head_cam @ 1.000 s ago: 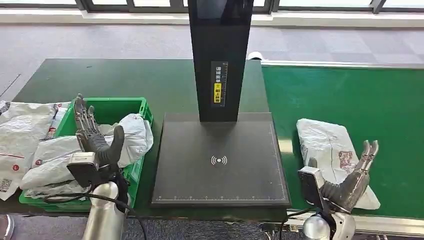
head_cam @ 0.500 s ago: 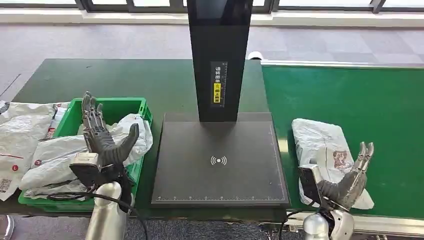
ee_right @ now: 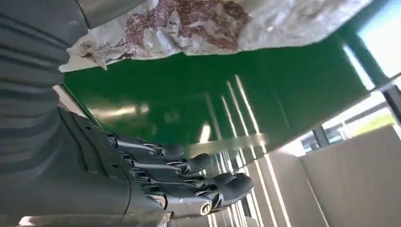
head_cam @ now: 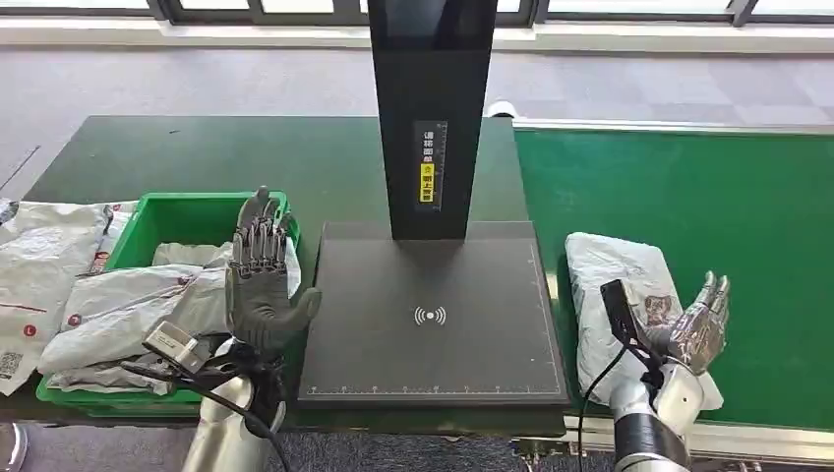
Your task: Moved the parcel from conveyor to table for the left to box.
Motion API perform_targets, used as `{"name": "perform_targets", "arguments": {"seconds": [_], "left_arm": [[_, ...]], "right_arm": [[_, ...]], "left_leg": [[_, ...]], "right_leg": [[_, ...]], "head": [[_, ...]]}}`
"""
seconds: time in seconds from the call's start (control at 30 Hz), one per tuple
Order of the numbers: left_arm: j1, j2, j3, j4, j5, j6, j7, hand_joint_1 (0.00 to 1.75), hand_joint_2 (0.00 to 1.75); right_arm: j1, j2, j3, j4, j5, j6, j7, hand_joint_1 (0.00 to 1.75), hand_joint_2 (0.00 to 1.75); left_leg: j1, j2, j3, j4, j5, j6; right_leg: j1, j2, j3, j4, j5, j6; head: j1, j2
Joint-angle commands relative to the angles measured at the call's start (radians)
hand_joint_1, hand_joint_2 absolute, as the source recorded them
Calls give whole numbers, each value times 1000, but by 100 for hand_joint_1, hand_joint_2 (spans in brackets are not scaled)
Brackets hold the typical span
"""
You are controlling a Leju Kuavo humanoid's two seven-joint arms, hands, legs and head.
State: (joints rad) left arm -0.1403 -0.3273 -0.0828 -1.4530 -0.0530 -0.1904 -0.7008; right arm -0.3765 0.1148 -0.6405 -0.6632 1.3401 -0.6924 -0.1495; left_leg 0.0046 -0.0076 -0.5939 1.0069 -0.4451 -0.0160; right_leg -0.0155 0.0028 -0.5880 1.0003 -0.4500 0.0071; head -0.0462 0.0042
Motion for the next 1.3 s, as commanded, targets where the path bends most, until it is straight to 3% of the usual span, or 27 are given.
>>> {"name": "perform_targets", "arguments": {"seconds": [0.03, 0.17, 0.3, 0.33, 0.6, 0.77, 0.8, 0.83, 0.87, 1.3], "left_arm": [[71, -20, 10, -9, -14, -9, 3, 0, 175], [82, -17, 5, -20, -22, -4, 3, 0, 175], [83, -7, -5, -17, -22, -13, 3, 0, 175], [82, -7, -5, -16, -22, -14, 3, 0, 175], [81, -6, -4, -13, -22, -13, 3, 0, 175], [80, 2, -6, -9, -44, 19, 3, 0, 175], [81, 3, -5, -11, -44, 23, 3, 0, 175], [82, 3, -3, -12, -44, 27, 3, 0, 175], [84, 6, -3, -8, -56, 45, 3, 0, 175], [85, 13, -10, 0, -67, 83, 3, 0, 175]], "right_arm": [[-160, -104, -28, 372, 50, 37, 83, 0, 175], [-179, -98, -20, 388, 58, 98, 103, 0, 175], [-178, -108, -69, 402, -20, 361, 15, 0, 175], [-176, -110, -70, 405, -23, 383, 8, 0, 175], [-172, -110, -68, 407, -23, 400, 2, 0, 175], [-173, -97, -57, 408, -23, 502, -14, 0, 175], [-174, -95, -52, 407, -20, 511, -17, 5, 175], [-175, -93, -52, 406, -21, 510, -20, 154, 175], [-178, -90, -48, 406, -20, 512, -20, 175, 175], [-189, -78, -42, 396, -23, 478, -30, 175, 175]], "left_leg": [[0, 2, 2, -1, -1, 0], [0, 3, 2, -1, -1, 0], [0, 2, 1, -2, -1, 0], [0, 2, 2, -2, -1, 1], [0, 1, 2, -2, -1, 1], [0, 1, 1, -2, -1, 0], [0, 2, 2, -2, -1, 0], [0, 2, 2, -1, -1, 0], [0, 3, 3, -3, -1, 0], [0, 2, 2, -2, -1, 0]], "right_leg": [[1, 2, 2, -2, 0, 0], [0, 3, 1, -1, 0, 0], [0, 1, 1, -1, 0, 0], [1, 2, 2, -2, 0, 0], [1, 1, 2, -2, 0, 0], [0, 1, 2, -1, 0, 0], [1, 1, 2, -2, 0, 0], [0, 2, 2, -1, 0, 0], [1, 2, 2, -3, 0, 0], [1, 1, 2, -1, 0, -1]], "head": [[0, 0], [0, 0], [0, 0], [0, 0], [0, 0], [0, 0], [0, 0], [0, 0], [0, 0], [0, 0]]}}
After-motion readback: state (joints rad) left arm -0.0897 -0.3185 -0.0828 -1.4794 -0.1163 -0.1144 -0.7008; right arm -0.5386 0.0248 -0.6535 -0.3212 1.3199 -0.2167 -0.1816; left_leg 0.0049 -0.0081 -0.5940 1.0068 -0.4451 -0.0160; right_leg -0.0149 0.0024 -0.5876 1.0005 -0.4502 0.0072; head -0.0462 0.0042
